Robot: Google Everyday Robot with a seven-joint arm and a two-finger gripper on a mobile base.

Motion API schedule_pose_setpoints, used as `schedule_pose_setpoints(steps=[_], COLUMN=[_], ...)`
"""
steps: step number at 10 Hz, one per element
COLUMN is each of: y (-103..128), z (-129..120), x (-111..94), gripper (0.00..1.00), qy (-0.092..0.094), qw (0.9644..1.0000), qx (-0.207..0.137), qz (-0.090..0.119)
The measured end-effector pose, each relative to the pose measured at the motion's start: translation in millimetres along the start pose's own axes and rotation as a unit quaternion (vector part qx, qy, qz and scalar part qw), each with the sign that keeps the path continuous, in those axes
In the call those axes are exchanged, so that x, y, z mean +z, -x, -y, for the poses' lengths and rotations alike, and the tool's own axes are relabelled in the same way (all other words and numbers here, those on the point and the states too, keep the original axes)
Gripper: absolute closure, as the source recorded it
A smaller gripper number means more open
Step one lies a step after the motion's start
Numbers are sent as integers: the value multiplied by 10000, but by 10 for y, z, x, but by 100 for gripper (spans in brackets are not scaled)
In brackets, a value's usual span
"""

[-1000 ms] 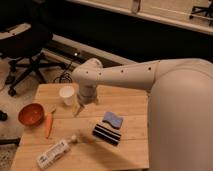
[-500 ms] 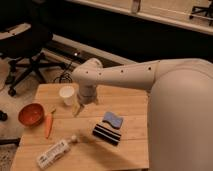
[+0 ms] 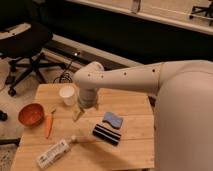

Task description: Push the eraser across the table

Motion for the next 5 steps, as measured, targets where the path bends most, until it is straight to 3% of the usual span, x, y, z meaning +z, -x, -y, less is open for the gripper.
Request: schedule_pose_setpoints(steps=[2, 5], y=[-233, -607], z=[-160, -354], x=[130, 428], gripper=[24, 53], qy=[247, 610], qw=[9996, 9974], qx=[158, 346], qz=[-38, -156])
